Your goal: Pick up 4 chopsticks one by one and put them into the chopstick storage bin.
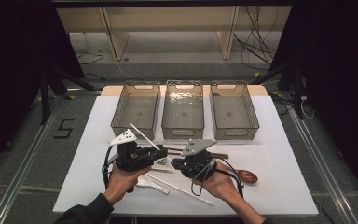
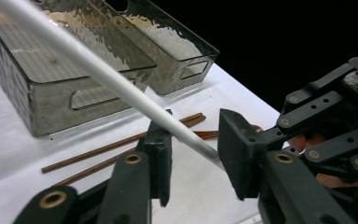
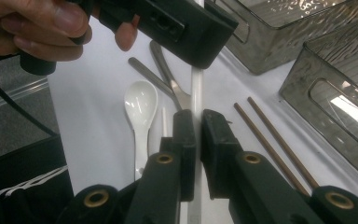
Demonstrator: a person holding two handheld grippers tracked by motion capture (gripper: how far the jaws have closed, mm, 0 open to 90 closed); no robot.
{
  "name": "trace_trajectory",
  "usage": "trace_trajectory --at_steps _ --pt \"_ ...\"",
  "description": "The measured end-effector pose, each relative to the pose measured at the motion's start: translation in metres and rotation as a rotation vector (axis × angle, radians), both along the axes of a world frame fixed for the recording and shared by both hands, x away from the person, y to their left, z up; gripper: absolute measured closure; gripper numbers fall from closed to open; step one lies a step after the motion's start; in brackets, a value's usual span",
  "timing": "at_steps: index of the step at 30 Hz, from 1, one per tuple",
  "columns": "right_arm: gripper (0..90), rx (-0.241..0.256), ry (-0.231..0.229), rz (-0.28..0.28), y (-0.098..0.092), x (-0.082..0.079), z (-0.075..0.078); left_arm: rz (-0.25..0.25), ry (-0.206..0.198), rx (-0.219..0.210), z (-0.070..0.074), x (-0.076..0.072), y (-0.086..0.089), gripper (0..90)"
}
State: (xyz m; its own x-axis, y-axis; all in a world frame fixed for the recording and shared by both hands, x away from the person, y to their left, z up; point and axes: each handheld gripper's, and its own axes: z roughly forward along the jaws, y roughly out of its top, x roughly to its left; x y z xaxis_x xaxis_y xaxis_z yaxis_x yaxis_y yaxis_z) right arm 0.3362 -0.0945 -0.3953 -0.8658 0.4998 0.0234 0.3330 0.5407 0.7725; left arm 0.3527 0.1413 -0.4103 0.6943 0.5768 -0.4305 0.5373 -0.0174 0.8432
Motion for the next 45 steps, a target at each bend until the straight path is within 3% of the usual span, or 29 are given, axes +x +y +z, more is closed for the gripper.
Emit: trace_trajectory --at_steps 11,15,20,23,26,34,37,45 --pt "84.7 0.027 -0.01 0.018 0.001 -0.002 -0.003 -0.087 0.022 -0.082 0.008 -0.001 0.0 82.9" --pt "81.7 0.034 -0.007 0.013 0.0 -0.002 -0.004 -0.081 -0.003 -0.041 0.012 -0.002 -0.001 84.3" --pt "61.9 0.046 0.018 0.001 -0.008 0.001 -0.003 -0.057 -0.014 0.006 0.017 0.006 0.008 84.4" --pt "48.4 0.001 0.048 -0.012 -0.013 0.002 -0.005 -0.05 -0.02 0.025 0.021 0.012 0.014 84.4" --pt "42.1 -0.062 0.066 -0.017 -0.018 0.001 -0.011 -0.048 -0.013 0.039 0.026 0.018 0.021 84.4" --pt "32.6 -0.189 0.136 -0.014 -0.025 -0.001 -0.021 -0.034 0.015 0.047 0.042 0.039 0.039 84.3" --pt "30.9 -0.209 0.147 -0.01 -0.029 -0.001 -0.023 -0.022 0.013 0.058 0.051 0.047 0.044 84.3" --pt "28.6 -0.206 0.162 -0.02 -0.033 -0.005 -0.024 0.041 0.024 0.077 0.067 0.071 0.06 84.3"
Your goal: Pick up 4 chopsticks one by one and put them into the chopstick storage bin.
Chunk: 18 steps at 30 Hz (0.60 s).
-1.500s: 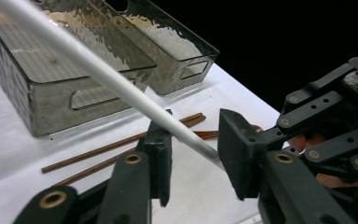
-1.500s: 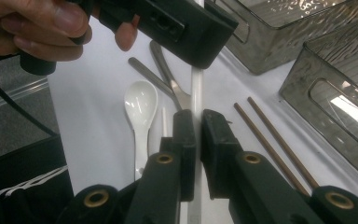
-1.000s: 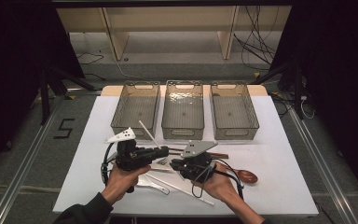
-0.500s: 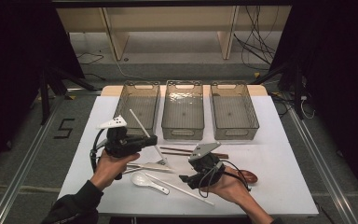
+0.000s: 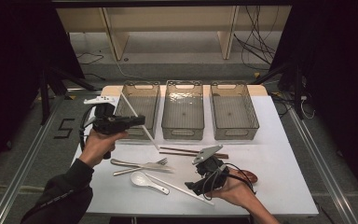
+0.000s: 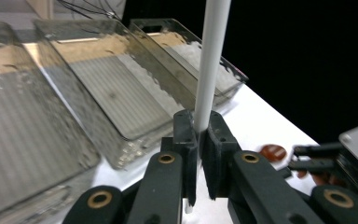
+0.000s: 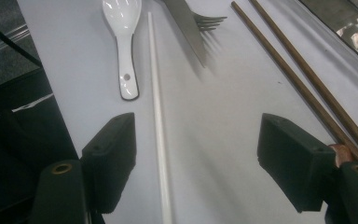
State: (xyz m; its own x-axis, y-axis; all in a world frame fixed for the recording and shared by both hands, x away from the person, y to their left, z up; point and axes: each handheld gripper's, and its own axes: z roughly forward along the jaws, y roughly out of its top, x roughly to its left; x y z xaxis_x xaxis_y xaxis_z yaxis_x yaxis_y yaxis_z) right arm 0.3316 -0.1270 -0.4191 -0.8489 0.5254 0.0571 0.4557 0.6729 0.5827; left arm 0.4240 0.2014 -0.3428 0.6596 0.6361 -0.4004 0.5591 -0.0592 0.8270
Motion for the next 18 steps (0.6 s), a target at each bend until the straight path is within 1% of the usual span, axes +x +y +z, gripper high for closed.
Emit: trace_trajectory --at_steps 4,9,14,18 --pt "28.1 -0.003 0.006 -0.002 0.0 -0.001 0.0 0.035 0.003 -0.001 0.008 0.013 0.008 84.3" --pt "27.7 0.001 0.007 0.002 0.001 -0.002 0.0 0.078 0.009 0.018 0.016 0.029 0.017 84.3" --pt "27.3 0.007 0.008 0.015 0.002 -0.003 0.0 0.128 0.029 0.025 0.015 0.044 0.025 84.2" --pt "27.1 0.008 0.01 0.016 0.002 -0.003 0.0 0.149 0.034 0.031 0.016 0.054 0.029 84.3"
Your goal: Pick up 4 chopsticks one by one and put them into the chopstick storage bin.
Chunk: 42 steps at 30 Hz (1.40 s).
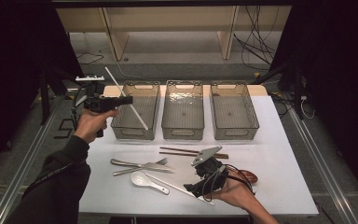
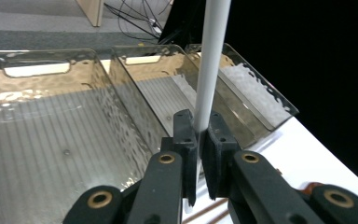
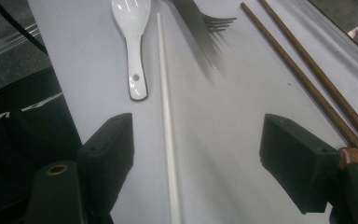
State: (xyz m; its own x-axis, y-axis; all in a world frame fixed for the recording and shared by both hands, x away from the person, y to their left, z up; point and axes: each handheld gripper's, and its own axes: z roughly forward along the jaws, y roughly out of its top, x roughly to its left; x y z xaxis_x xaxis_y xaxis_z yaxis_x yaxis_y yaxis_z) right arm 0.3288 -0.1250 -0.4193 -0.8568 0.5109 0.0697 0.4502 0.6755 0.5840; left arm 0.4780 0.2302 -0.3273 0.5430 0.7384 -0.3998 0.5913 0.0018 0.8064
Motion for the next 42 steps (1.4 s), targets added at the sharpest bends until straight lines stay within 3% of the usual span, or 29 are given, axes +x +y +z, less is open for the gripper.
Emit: trace_trajectory --at_steps 10,17,18,25,28,32,42 --pt "26.4 -0.002 0.002 0.007 0.001 0.0 0.0 0.049 0.041 0.036 -0.009 0.028 -0.003 84.2" --pt "25.9 -0.004 0.01 0.014 0.001 0.0 0.0 0.059 0.098 0.065 -0.021 0.042 -0.007 84.1" --pt "25.9 0.007 0.018 -0.003 0.002 0.0 0.0 0.057 0.104 0.071 -0.023 0.043 -0.008 84.1" --pt "25.9 -0.007 0.008 0.02 0.002 0.0 -0.001 0.05 0.135 0.083 -0.032 0.049 -0.016 83.9" --pt "25.9 -0.006 0.007 0.021 0.001 0.0 -0.001 0.045 0.15 0.109 -0.037 0.05 -0.019 83.9" --pt "26.0 -0.009 0.011 0.018 0.001 0.0 -0.001 0.045 0.165 0.096 -0.042 0.051 -0.018 83.8" --pt "25.9 -0.012 0.02 0.022 0.002 0.0 -0.001 0.046 0.194 0.113 -0.051 0.053 -0.02 83.7"
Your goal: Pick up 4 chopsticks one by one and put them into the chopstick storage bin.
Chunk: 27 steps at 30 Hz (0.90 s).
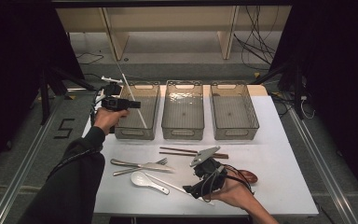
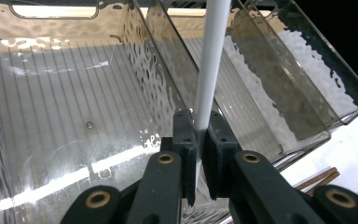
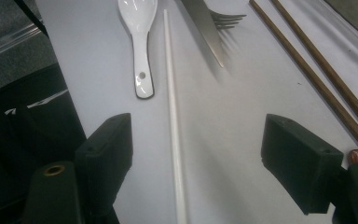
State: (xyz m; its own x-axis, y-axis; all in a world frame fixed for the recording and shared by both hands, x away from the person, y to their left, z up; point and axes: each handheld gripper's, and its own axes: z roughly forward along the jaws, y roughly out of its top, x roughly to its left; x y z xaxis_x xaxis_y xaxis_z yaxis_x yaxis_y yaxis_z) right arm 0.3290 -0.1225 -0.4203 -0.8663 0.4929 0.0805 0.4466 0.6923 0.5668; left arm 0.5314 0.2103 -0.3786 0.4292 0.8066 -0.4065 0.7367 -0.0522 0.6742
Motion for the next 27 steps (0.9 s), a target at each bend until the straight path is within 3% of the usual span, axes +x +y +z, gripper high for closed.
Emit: trace_trajectory --at_steps 12,20,25,27 --pt "26.0 0.001 0.002 0.001 0.001 0.0 -0.001 -0.008 0.029 0.017 -0.004 0.002 -0.003 83.3" --pt "26.0 -0.002 0.001 -0.001 0.0 0.0 -0.001 0.031 0.031 0.054 -0.011 0.006 -0.007 82.6" --pt "26.1 -0.001 0.0 0.001 0.001 0.0 -0.001 0.054 0.031 0.083 -0.014 0.009 -0.009 74.0" --pt "26.1 -0.002 0.005 -0.002 0.0 0.0 -0.001 0.064 0.029 0.093 -0.015 0.009 -0.01 62.9"
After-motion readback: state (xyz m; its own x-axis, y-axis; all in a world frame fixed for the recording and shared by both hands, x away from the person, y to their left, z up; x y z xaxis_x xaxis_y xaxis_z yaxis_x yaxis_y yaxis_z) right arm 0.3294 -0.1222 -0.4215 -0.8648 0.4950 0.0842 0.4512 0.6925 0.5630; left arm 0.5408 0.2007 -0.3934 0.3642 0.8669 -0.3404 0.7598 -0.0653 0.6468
